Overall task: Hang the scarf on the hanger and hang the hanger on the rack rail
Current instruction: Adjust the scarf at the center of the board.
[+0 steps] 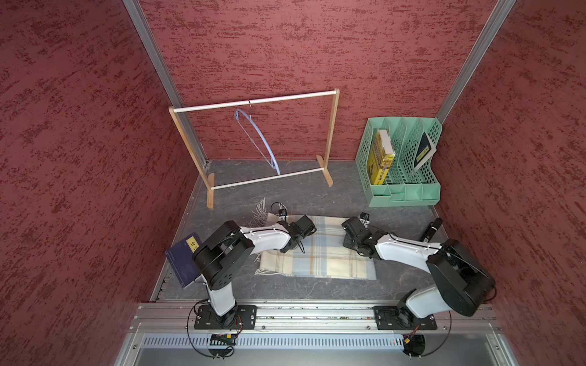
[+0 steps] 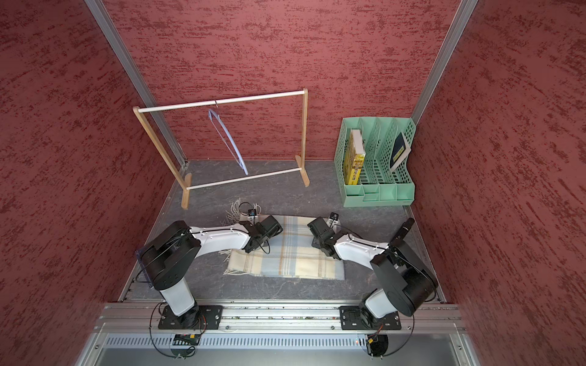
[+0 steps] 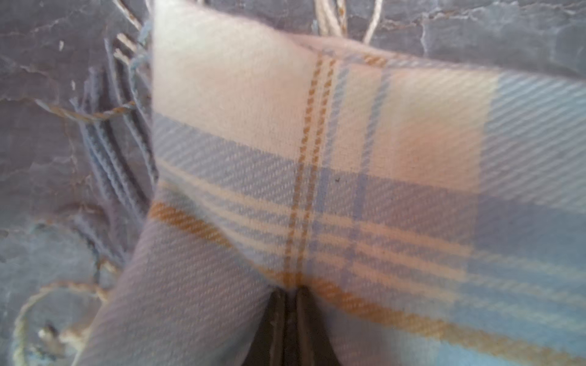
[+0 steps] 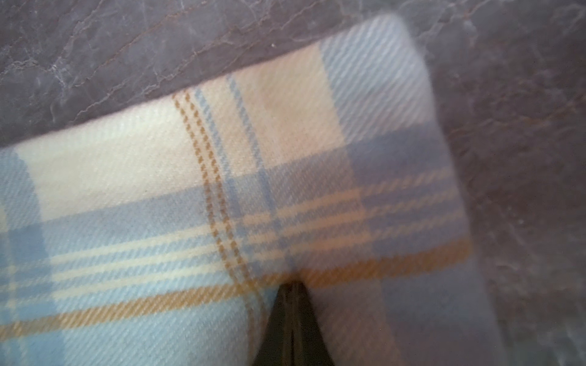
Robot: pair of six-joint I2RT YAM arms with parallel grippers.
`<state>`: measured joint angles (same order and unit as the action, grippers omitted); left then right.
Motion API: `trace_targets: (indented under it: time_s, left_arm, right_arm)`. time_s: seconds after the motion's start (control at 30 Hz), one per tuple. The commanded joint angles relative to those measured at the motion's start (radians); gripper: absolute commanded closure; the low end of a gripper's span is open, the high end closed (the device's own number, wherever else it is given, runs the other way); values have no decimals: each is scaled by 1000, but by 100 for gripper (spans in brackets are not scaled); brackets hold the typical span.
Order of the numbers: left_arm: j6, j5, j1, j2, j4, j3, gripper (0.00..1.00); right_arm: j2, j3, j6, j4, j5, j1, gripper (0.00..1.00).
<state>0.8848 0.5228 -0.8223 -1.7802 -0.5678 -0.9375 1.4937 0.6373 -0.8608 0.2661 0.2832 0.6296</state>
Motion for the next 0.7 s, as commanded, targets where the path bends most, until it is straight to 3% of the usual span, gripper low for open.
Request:
trace_targets:
  time_s: [0.0,0.13,0.2,0.23,0.3,0.37,0.43,0.53,0.67]
  left_arm:
    - [65,-260,-41,-98,-172,115,89]
    - [83,-241,-46,-93,-182,125,88]
    - [79,-217,-46,-91,-197,107,83]
    - [74,-201,-45,-91,-207,90,76]
    - [57,-147,-35,-91,-242,35,44]
    - [41,-84,-23,-88,-289,-23,23]
    - [17,-20,-11,-73,-326,-85,13]
    - [-35,51,-10,-14,-378,-191,10]
    - [-103,107,-33,78,-451,-324,8]
  right_arm:
    - [33,-69,-39,167,-39,17,100]
    - [31,-79,-44,158,-38,25,100]
    - [38,-75,-39,150,-33,27,100]
    - [42,-72,-33,147,-27,27,100]
    - [48,-61,-15,125,1,26,100]
    - [41,-40,21,118,33,27,100]
    - [20,7,70,146,59,27,78]
    - [-59,105,150,257,104,30,50]
    - [-199,242,292,365,108,33,31]
